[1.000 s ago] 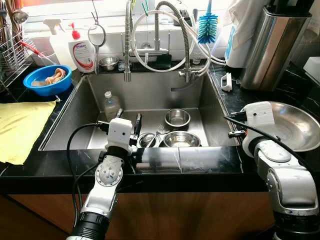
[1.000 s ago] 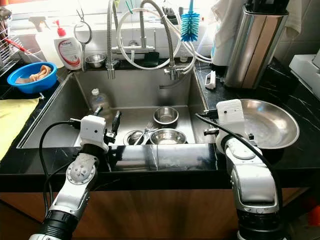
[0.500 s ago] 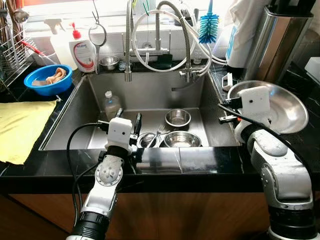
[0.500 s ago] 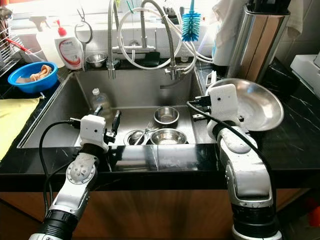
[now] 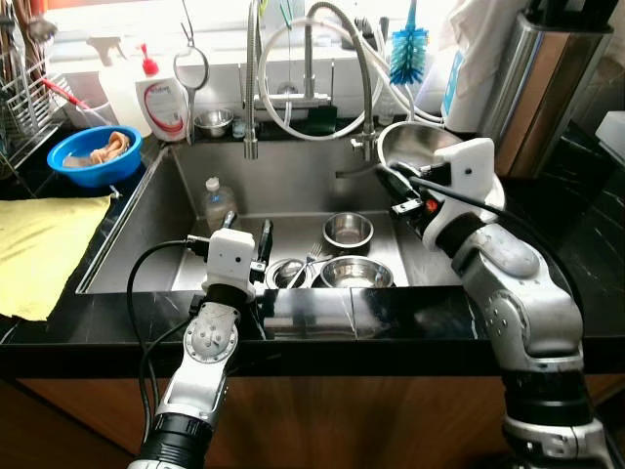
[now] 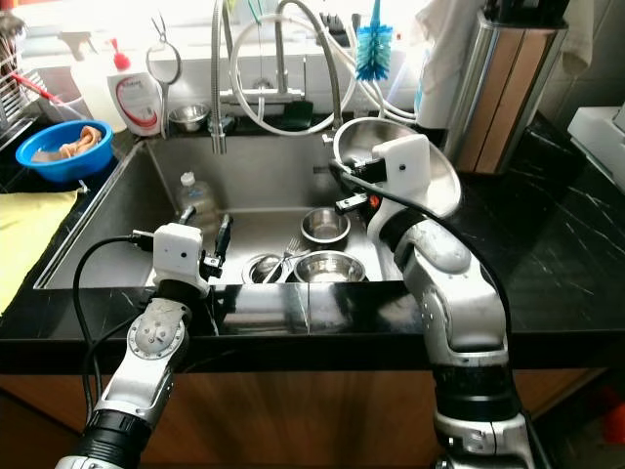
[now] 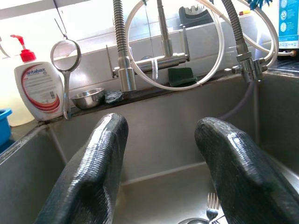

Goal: Kitchen organization

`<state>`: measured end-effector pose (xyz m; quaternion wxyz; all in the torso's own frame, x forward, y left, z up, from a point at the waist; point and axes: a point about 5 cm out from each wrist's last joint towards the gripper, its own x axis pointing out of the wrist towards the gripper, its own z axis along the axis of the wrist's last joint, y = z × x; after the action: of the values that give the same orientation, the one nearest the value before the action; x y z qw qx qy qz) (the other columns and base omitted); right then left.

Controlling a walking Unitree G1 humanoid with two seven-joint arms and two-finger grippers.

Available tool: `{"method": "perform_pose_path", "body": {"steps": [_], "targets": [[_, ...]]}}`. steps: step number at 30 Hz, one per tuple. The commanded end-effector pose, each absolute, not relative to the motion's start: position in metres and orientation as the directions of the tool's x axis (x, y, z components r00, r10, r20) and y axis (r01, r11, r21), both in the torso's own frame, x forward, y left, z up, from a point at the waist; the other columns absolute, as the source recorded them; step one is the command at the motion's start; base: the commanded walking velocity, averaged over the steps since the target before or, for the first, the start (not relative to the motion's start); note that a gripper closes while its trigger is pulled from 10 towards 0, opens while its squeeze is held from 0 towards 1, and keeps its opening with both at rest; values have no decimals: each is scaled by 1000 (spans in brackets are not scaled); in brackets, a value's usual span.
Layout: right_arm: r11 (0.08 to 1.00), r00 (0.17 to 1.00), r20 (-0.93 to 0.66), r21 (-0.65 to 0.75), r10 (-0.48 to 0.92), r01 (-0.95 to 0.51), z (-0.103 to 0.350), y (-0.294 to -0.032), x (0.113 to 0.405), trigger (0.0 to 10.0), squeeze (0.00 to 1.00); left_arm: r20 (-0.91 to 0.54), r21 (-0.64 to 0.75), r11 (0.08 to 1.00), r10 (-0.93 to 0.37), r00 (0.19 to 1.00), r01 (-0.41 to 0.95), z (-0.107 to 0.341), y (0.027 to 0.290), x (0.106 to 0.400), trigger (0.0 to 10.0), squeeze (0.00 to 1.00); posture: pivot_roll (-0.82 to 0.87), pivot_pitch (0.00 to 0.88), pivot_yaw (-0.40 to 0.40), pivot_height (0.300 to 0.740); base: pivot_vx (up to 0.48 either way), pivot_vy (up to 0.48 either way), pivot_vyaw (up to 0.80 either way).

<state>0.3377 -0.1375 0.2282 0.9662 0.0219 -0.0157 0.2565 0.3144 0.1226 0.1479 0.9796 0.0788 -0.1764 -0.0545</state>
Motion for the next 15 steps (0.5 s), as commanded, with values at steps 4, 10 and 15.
{"method": "perform_pose_path", "body": {"steps": [4,10,15], "targets": [[847,852,47,97,521,-523,224,-138,356,10000,0,322,171,984,-104,941,51,144,130,314,10000,0,-141,0,22,740,0,0,0],[778,786,11,133,618,-614,215,-126,364,10000,0,324,175,983,-103,940,47,145,131,314,10000,0,-139,0,26,740,0,0,0],[684,698,43,163,715,-711,214,-116,364,10000,0,328,174,984,-97,940,40,146,132,314,10000,0,-131,0,22,740,0,0,0]]}}
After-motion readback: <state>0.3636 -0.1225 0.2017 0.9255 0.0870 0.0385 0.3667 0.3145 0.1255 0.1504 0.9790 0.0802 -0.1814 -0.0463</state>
